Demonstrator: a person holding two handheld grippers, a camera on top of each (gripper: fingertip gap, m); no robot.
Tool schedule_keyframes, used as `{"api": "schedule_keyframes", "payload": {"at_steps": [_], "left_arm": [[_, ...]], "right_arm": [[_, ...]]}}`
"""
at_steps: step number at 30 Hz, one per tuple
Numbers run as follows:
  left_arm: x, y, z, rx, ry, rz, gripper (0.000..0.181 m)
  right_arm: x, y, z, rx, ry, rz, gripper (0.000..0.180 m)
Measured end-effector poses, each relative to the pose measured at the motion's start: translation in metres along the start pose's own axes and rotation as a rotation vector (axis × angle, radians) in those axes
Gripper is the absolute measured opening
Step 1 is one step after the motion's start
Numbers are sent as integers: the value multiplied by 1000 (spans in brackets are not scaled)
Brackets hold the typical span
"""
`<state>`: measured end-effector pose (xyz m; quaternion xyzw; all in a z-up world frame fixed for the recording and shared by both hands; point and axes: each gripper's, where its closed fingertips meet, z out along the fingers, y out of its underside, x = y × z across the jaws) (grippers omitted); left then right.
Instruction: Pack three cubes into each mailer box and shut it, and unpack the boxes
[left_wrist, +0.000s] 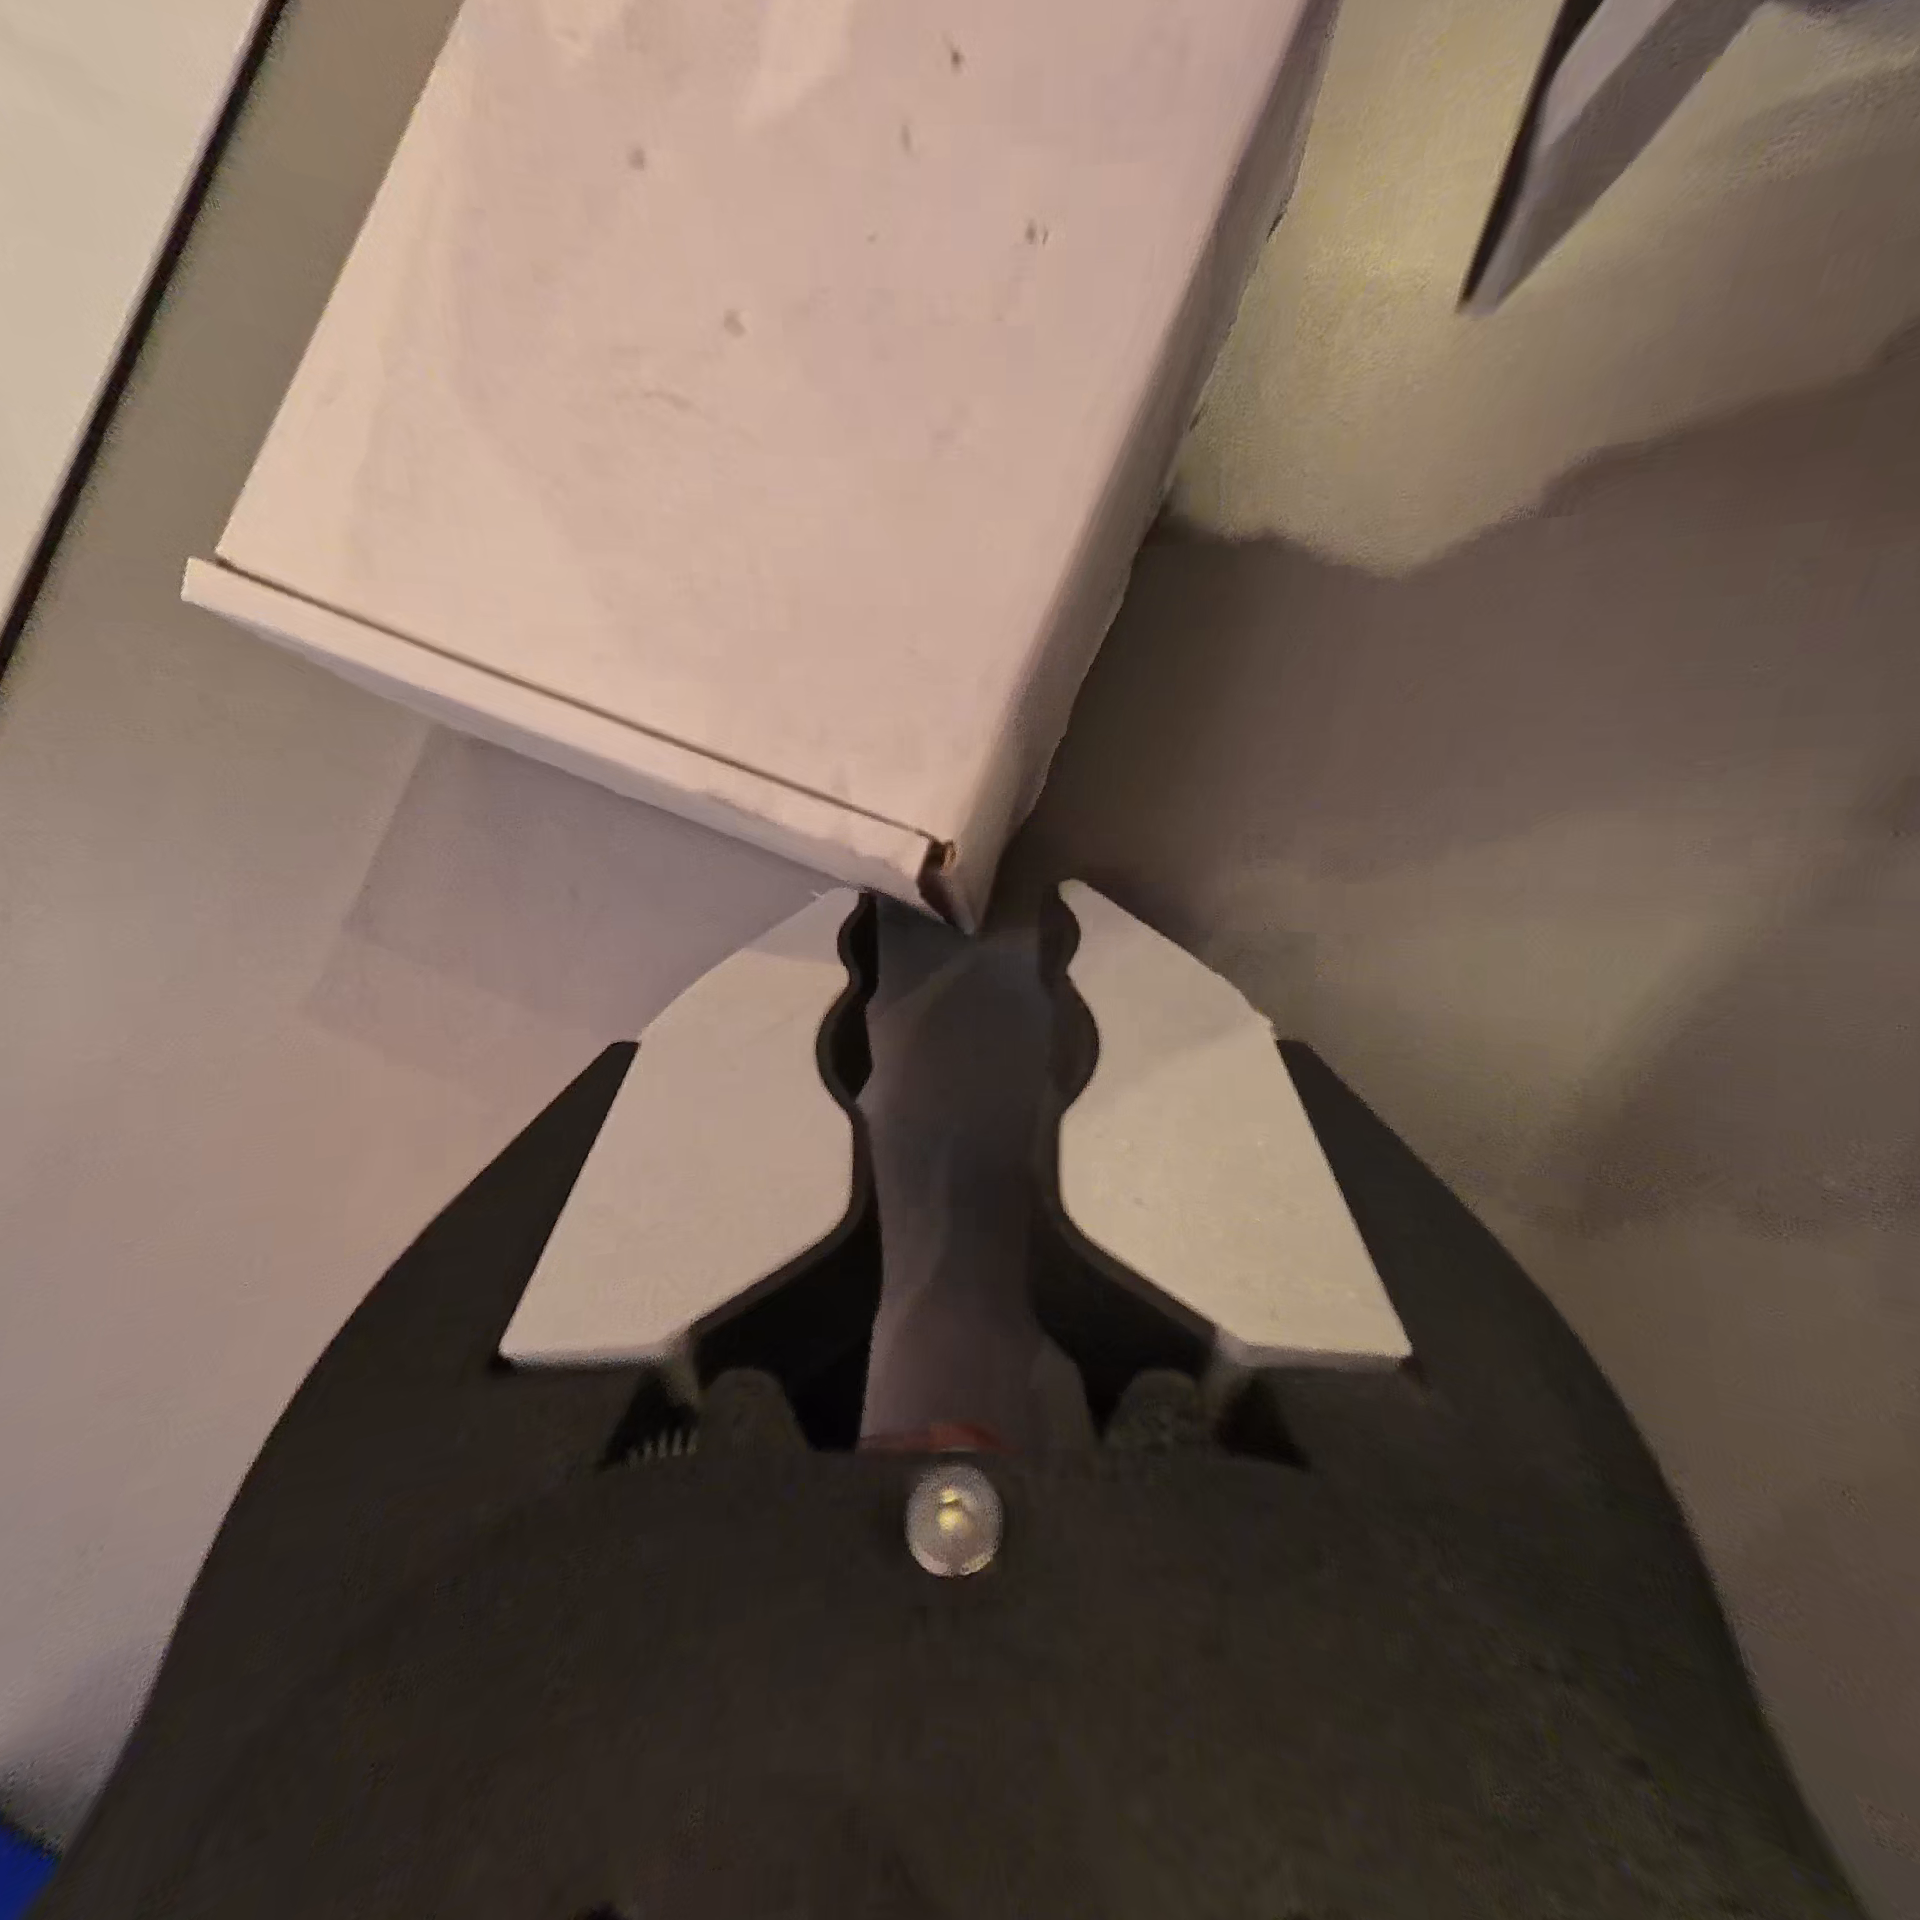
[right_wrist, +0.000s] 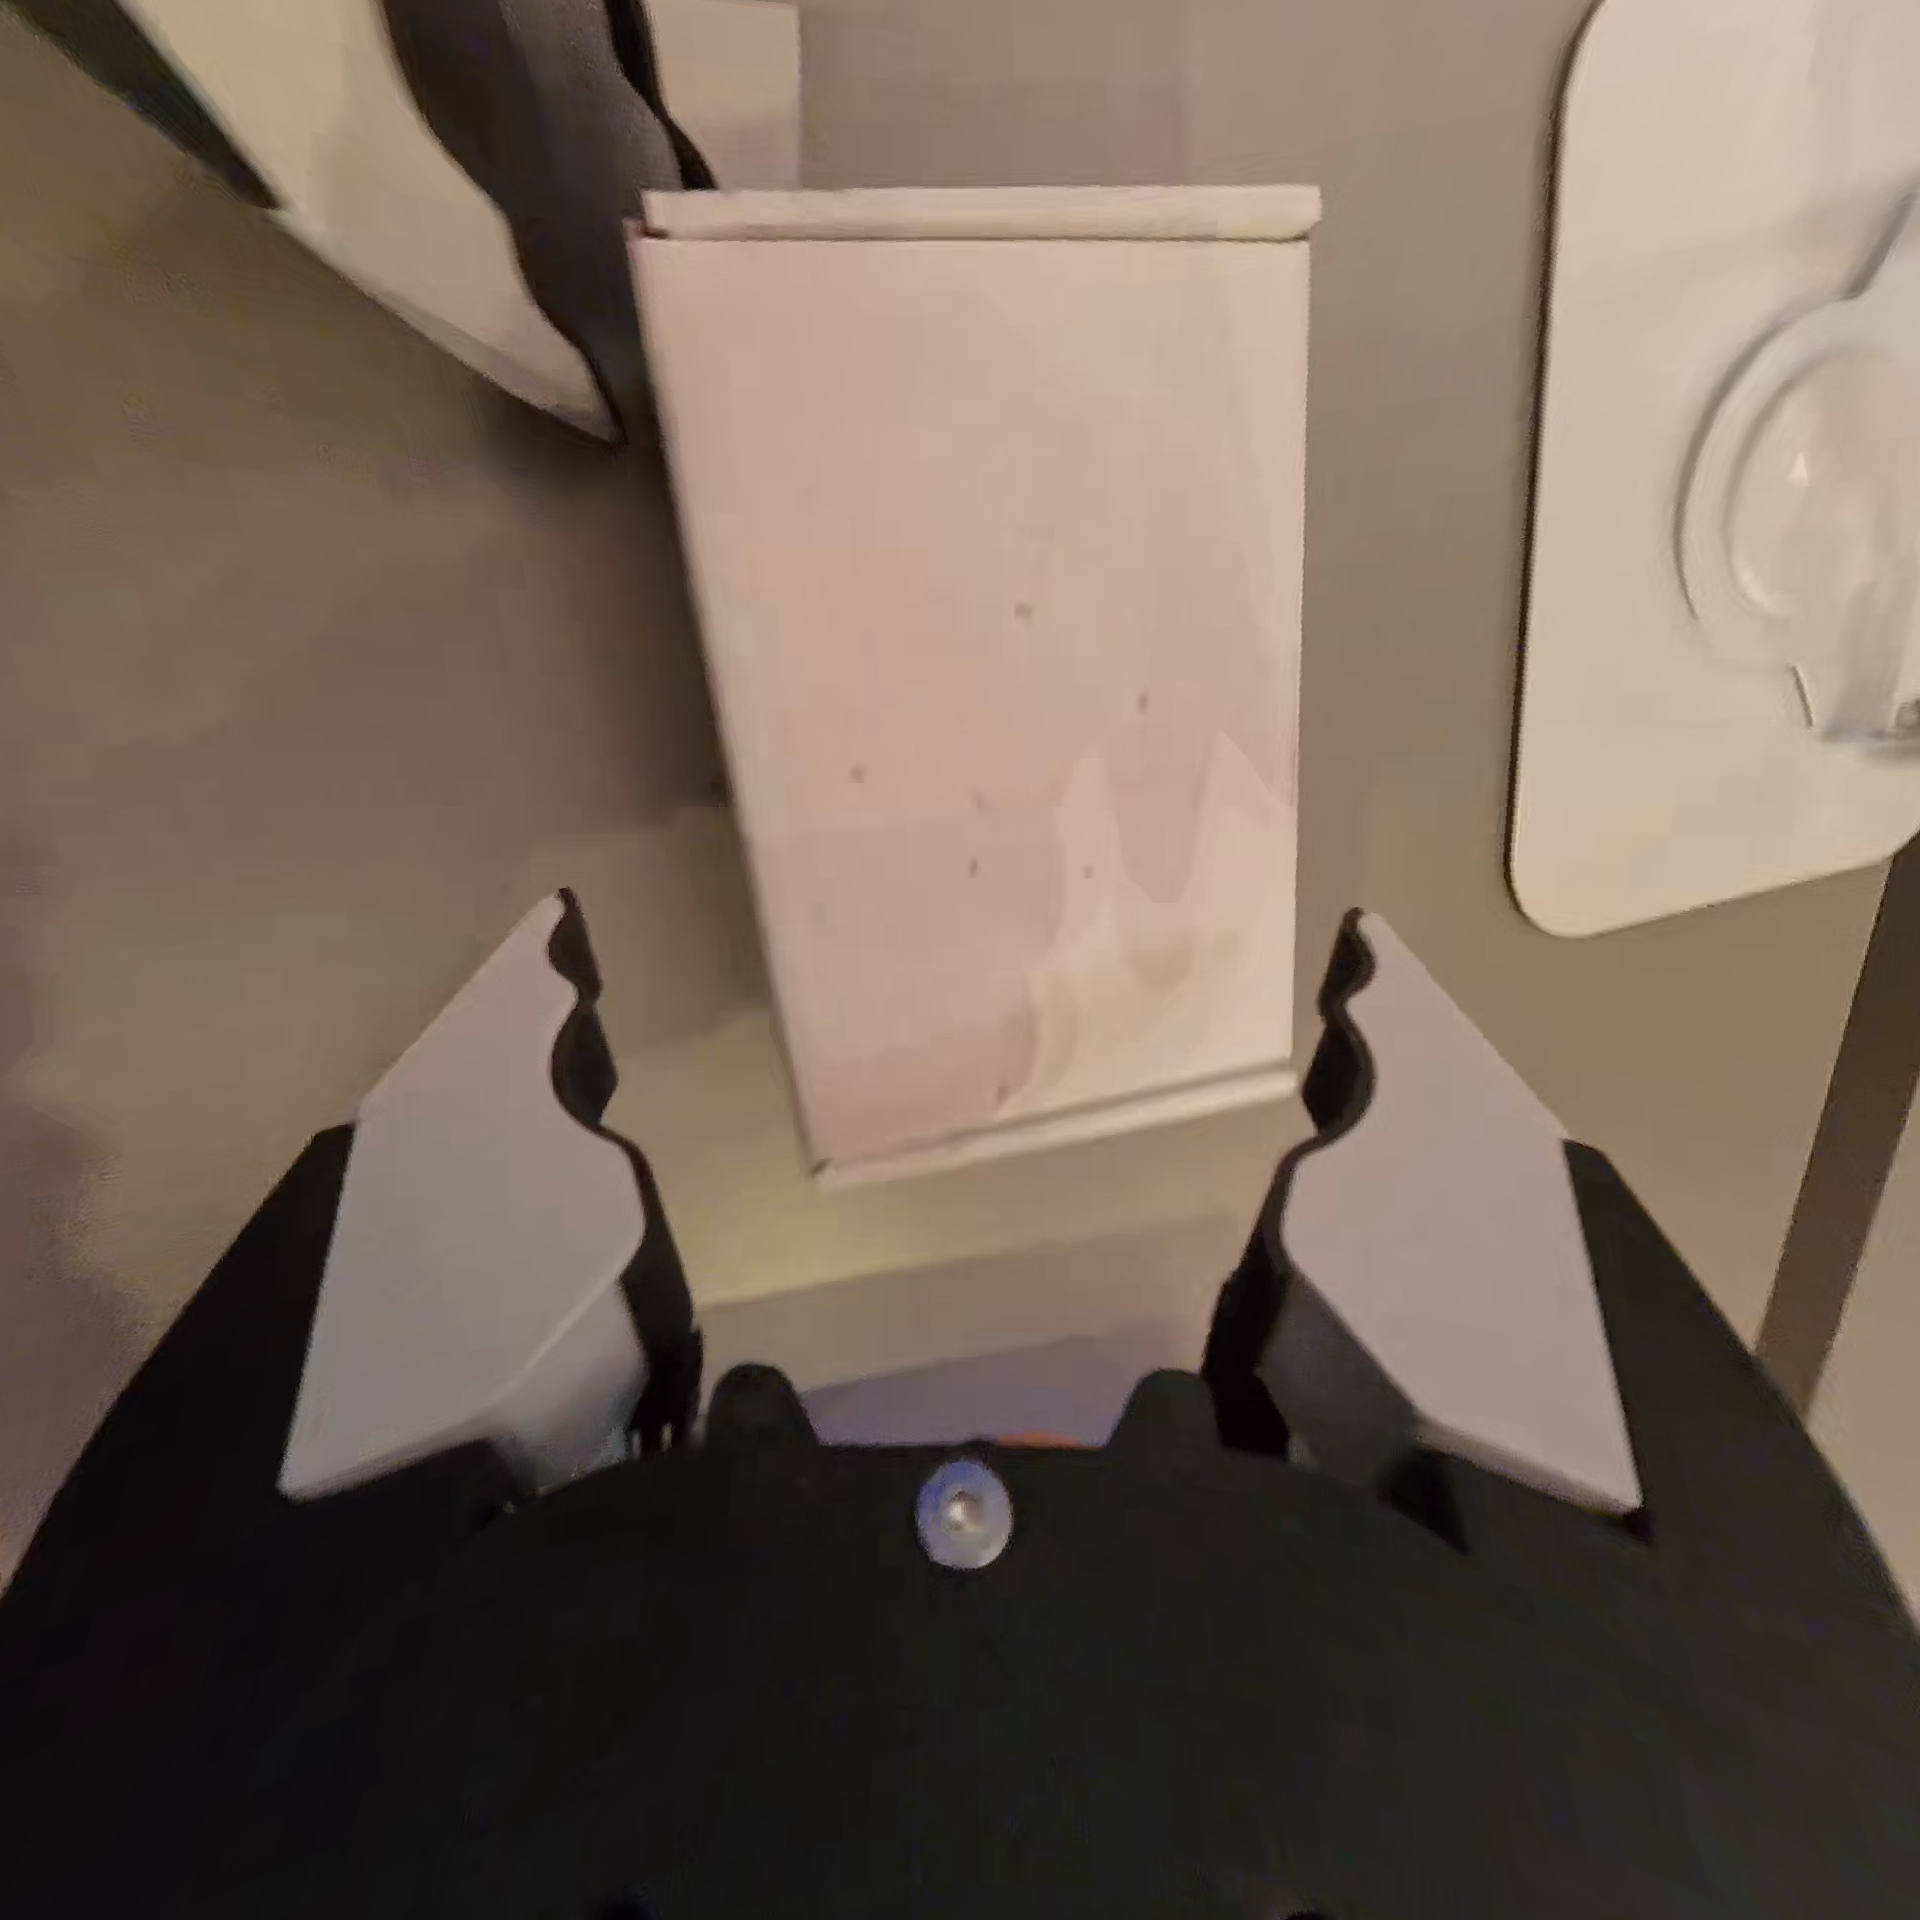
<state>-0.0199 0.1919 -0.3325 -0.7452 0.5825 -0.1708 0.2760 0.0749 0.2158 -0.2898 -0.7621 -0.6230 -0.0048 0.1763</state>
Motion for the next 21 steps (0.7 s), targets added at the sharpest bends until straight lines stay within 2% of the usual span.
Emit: {"api": "schedule_keyframes", "payload": {"at_steps": [4,5,12,16,18,21], "left_arm": [[0,0,-3,18,14,-26,28],[0,1,-3,15,16,-28,28],[1,-3,-10,38,32,-30,31],[6,-20,-28,142,50,-47,40],[7,-21,-35,148,34,-41,40],[7,-21,-40,153,27,-41,39]], "right_arm": [[4,-10,36,-107,-61,-62,153],[4,-10,41,-116,-83,-67,136],[10,-16,30,-38,-116,9,130],[28,-12,-15,36,-58,34,129],[45,-6,-55,99,-18,57,129],[75,28,-119,131,74,93,129]]}}
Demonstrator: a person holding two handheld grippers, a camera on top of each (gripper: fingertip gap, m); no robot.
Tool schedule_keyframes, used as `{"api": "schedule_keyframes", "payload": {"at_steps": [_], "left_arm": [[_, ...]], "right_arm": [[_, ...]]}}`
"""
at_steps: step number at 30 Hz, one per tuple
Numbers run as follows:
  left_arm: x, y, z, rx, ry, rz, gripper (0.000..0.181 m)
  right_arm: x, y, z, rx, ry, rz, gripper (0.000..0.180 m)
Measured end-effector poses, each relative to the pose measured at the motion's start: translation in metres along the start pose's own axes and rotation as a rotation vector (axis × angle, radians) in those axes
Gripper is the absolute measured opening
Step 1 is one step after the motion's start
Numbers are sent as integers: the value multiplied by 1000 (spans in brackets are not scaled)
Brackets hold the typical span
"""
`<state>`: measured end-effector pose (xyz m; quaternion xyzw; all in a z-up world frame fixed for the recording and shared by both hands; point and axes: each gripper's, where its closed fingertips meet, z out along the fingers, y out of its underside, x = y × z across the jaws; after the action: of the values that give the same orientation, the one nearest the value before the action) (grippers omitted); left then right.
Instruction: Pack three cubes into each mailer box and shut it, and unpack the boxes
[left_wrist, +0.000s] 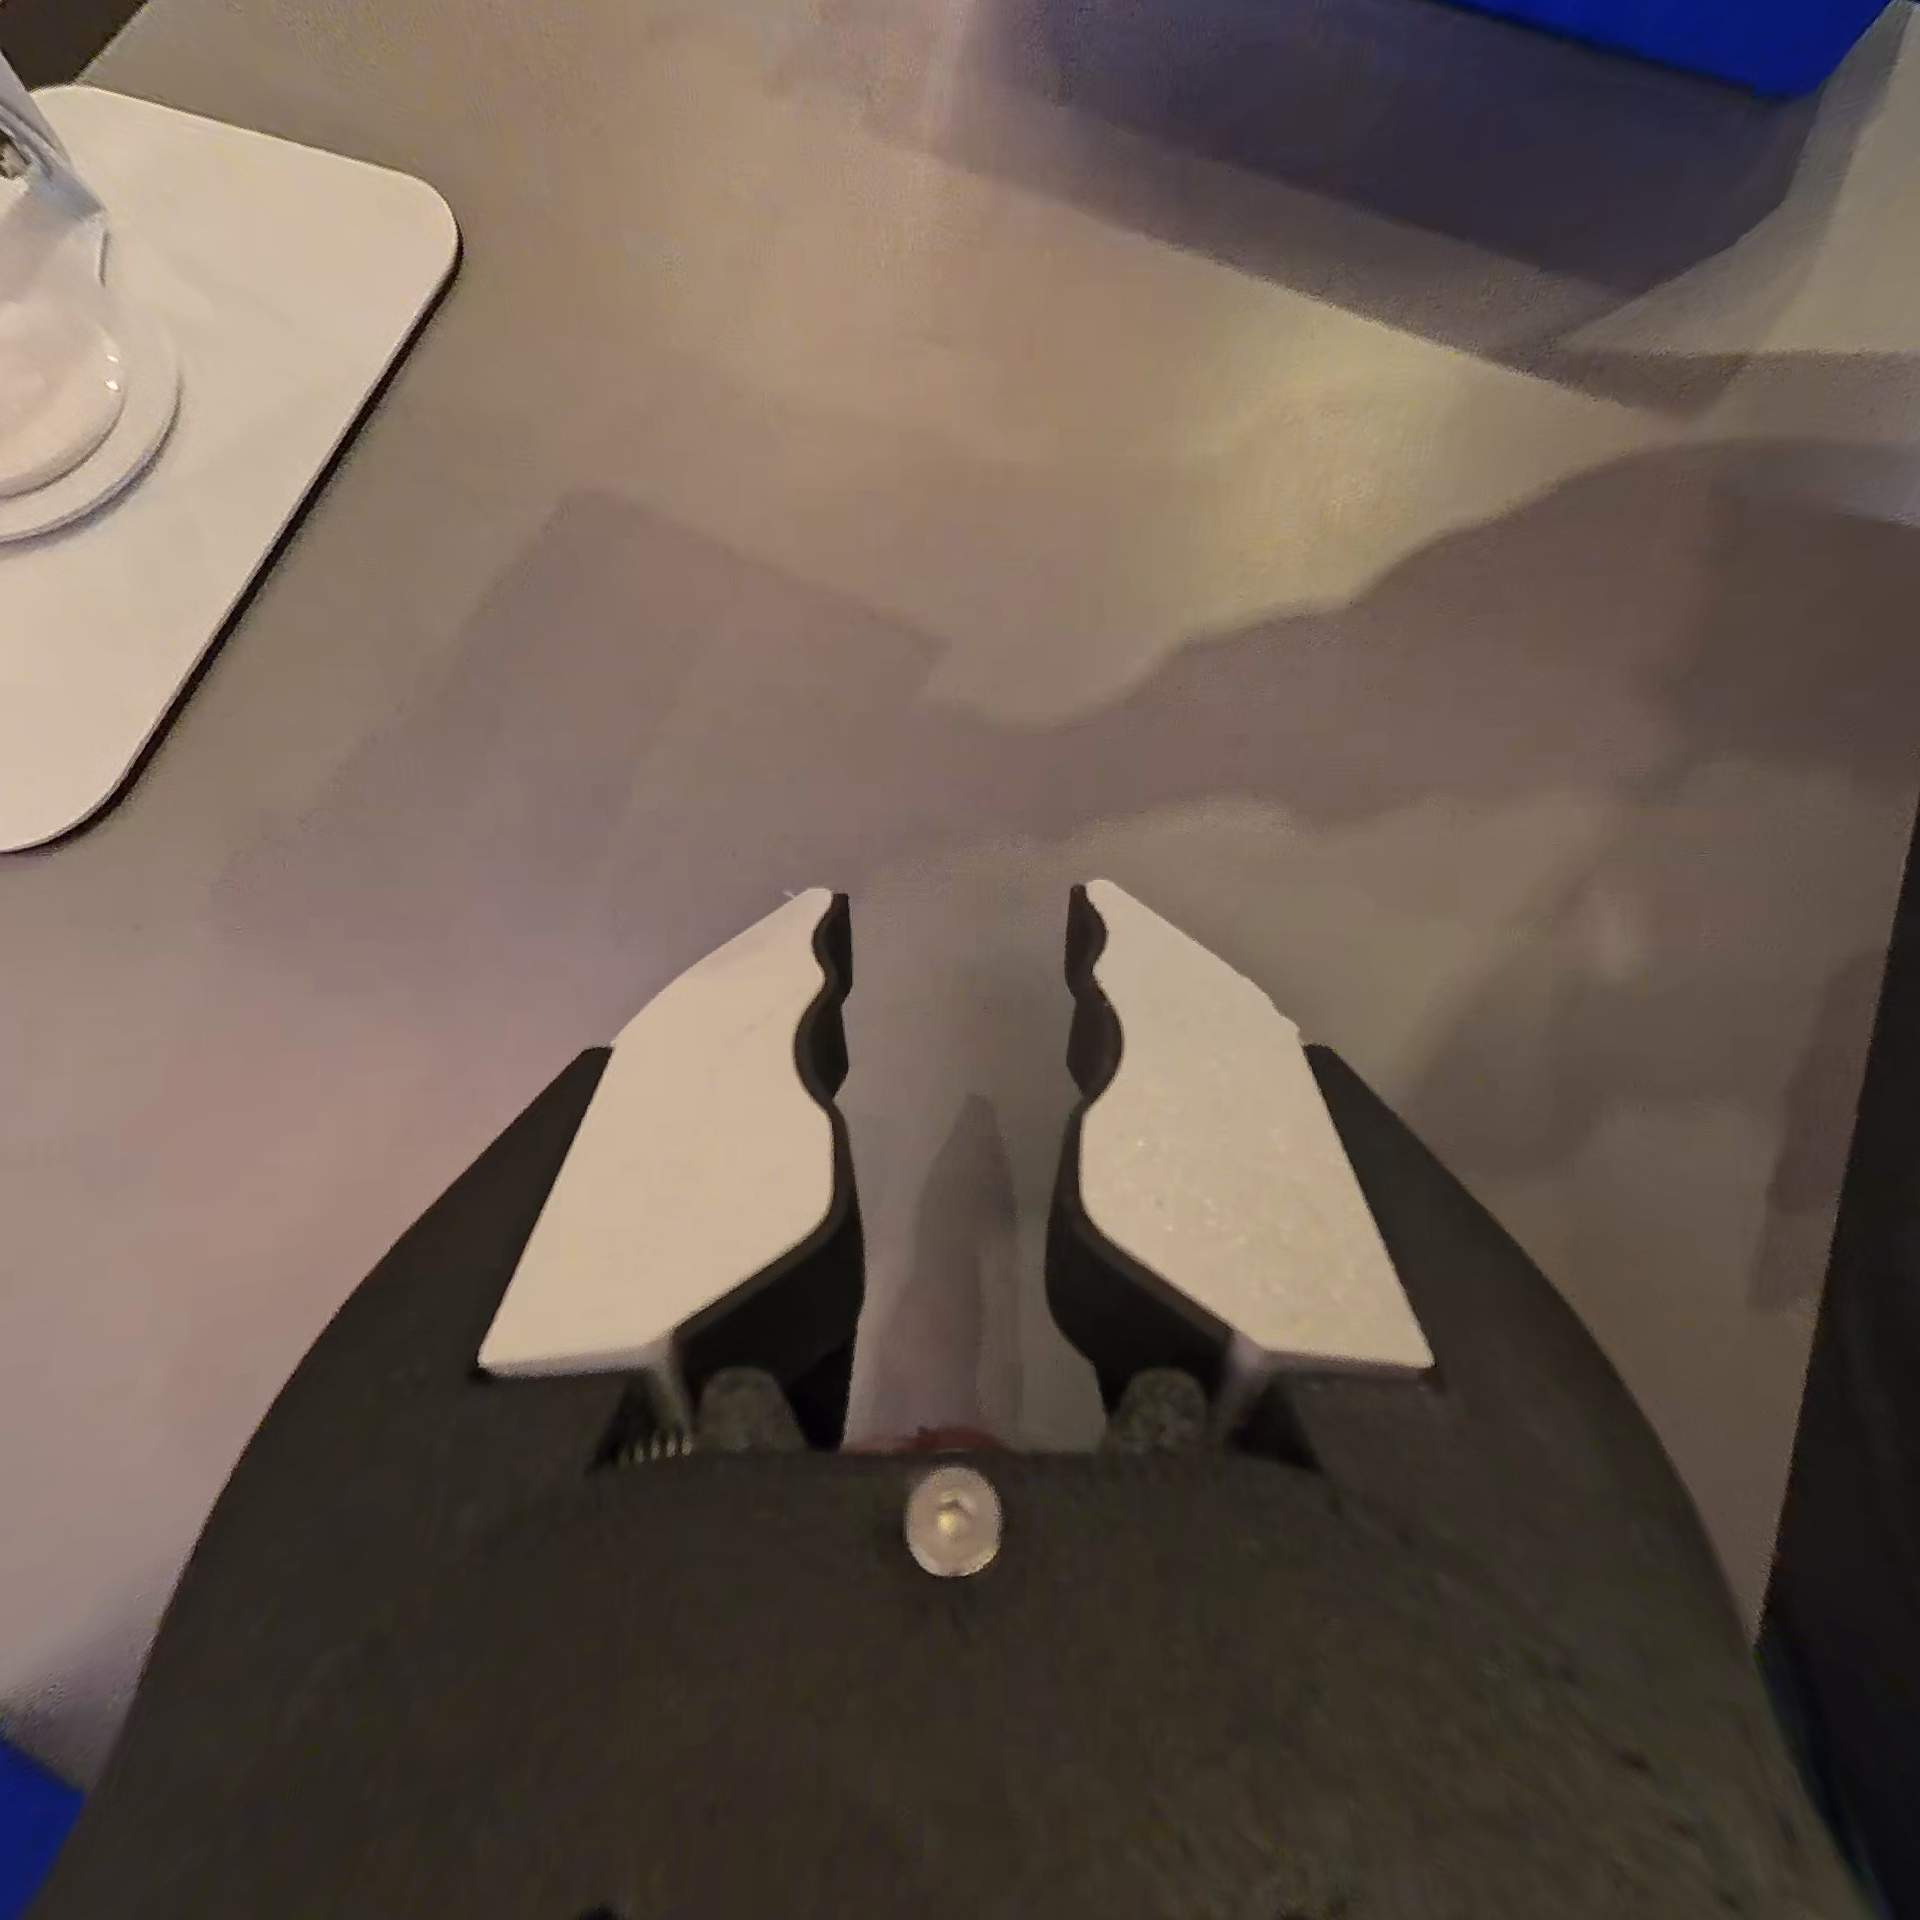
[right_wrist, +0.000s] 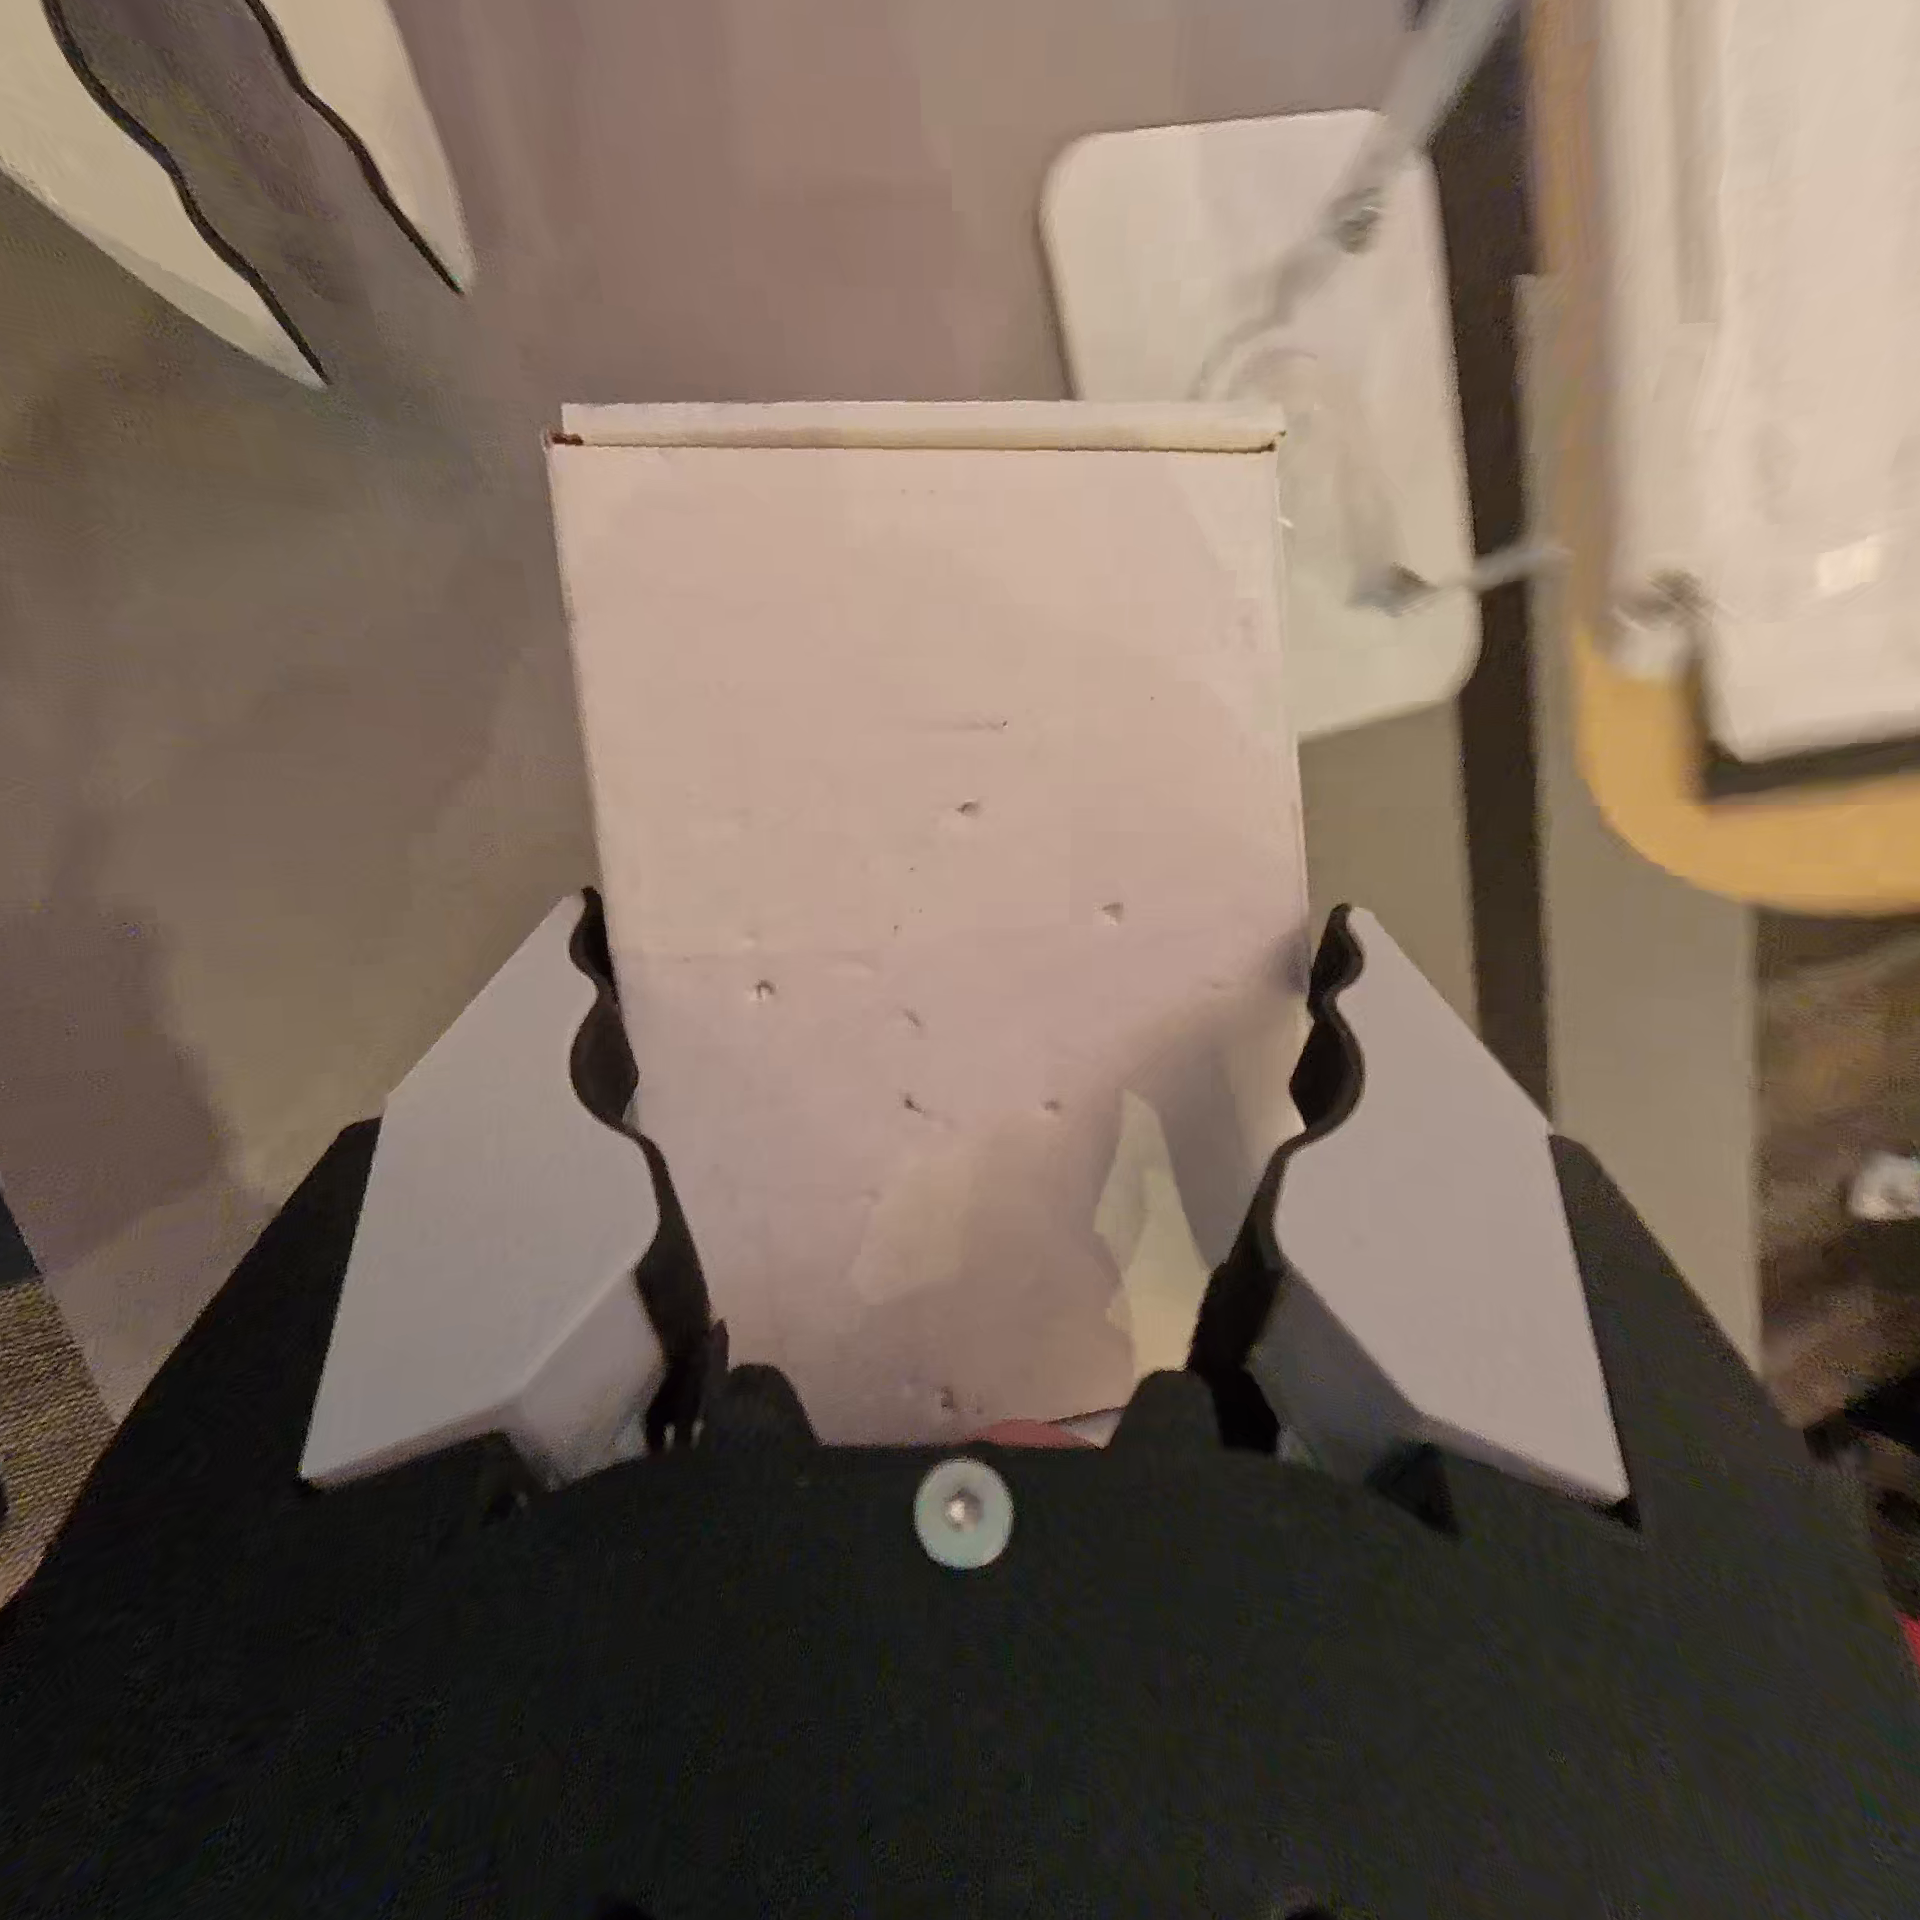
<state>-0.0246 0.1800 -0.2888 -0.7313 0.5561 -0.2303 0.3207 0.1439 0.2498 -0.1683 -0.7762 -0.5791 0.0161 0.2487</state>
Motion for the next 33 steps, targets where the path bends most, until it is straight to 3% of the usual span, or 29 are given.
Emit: {"api": "schedule_keyframes", "payload": {"at_steps": [4,7,11,15,21,25,28,33], "left_arm": [[1,1,3,-18,-3,11,38],[5,3,7,-33,7,22,38],[9,8,14,-62,13,38,37],[13,11,19,-83,19,49,37],[21,17,27,-117,30,72,37],[25,20,30,-139,33,96,39],[26,20,29,-145,23,114,41],[16,-4,-7,-79,-97,152,46]], "right_arm": [[37,63,-73,-37,95,54,129],[46,126,-100,-106,110,86,129],[34,203,-101,-212,62,105,129],[15,254,-76,-287,-7,105,129],[-5,282,-20,-332,-98,61,129],[1,308,7,-490,-76,-20,130],[-4,324,14,-594,-114,-14,126],[11,305,-11,-557,-10,28,132]]}}
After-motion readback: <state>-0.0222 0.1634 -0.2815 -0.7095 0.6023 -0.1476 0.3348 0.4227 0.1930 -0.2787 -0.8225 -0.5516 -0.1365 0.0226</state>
